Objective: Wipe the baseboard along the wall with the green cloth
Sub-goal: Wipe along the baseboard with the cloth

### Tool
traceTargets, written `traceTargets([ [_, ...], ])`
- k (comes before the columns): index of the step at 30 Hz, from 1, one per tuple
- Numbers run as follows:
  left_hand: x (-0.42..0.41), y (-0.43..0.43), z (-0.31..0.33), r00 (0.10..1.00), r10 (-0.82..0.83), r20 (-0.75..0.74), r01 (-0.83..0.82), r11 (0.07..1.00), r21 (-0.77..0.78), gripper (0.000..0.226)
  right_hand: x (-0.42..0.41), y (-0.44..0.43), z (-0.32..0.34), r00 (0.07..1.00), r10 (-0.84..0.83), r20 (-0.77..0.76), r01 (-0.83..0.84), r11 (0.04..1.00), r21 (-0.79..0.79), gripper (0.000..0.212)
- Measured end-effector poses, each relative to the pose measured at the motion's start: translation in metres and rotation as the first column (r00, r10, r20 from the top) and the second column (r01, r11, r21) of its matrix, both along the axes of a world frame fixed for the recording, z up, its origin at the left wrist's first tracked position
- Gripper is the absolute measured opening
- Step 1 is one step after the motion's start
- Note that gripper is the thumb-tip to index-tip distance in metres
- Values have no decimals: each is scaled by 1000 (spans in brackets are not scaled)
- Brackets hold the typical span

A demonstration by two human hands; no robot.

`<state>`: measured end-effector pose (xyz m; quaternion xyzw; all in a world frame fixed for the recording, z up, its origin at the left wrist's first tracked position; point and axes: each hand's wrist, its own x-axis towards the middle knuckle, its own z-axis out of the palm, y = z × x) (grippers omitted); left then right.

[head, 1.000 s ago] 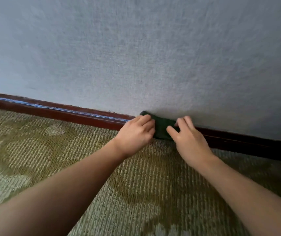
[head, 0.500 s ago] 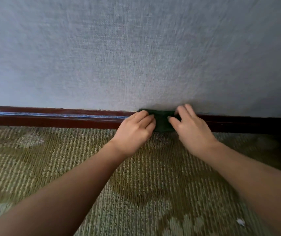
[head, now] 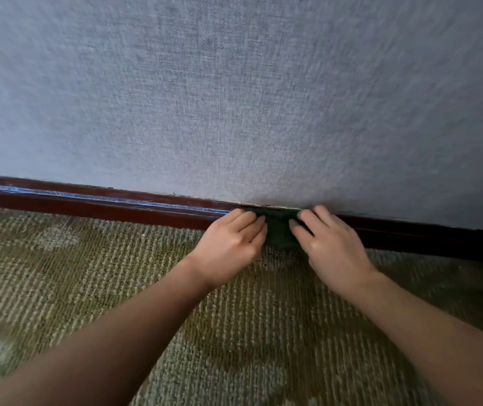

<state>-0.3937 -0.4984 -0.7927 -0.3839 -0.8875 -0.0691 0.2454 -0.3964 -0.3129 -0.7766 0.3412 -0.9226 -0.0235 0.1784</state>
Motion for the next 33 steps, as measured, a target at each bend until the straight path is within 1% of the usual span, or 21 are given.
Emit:
traceTargets([
  [2,0,1,1,1000,8,3,-8,1000,-30,26,-1,3,-6,1000,18,-13,-18,998,-57,37],
  [5,2,3,1,999,34,25,-33,998,-51,26,-1,4,-13,1000,6,-19,-9,991,-134,31],
  [7,3,6,2,997,57,56,-56,998,-30,15,-1,6,-15,1000,1,-14,-3,988,-152,24],
  [8,3,7,3,994,66,84,-65,998,-14,10,0,6,-16,1000,-5,0,5,987,-162,27],
  [9,4,8,5,992,73,103,-72,997,-6,13,0,7,-17,1000,-12,13,14,985,-171,29],
  [11,4,13,8,989,84,119,-82,996,-23,13,2,6,-15,1000,-11,18,14,983,-182,27],
  [13,6,16,8,991,82,104,-76,995,-61,3,2,6,-14,1000,3,23,1,985,-175,26],
  [15,7,16,7,994,74,82,-69,995,-67,20,2,6,-12,1000,-8,26,12,985,-173,26],
  [18,7,18,4,997,55,56,-51,997,-58,29,2,11,-12,997,-75,17,77,982,-174,28],
  [22,6,25,-1,997,47,63,-45,999,-23,28,4,10,-15,990,-142,-15,136,972,-190,34],
  [24,6,25,-4,997,42,70,-41,999,-24,28,7,7,-18,984,-177,11,175,958,-228,30],
  [26,6,22,-5,996,41,76,-39,999,-23,29,11,7,-20,977,-202,64,211,940,-267,37],
  [29,4,18,-5,996,49,72,-48,999,-12,25,12,10,-20,975,-190,117,216,937,-276,48],
  [31,5,17,-7,996,55,73,-56,998,11,19,12,11,-19,977,-170,132,200,944,-263,49],
  [33,7,20,-8,994,79,70,-81,996,32,21,11,13,-19,983,-143,118,170,952,-256,45],
])
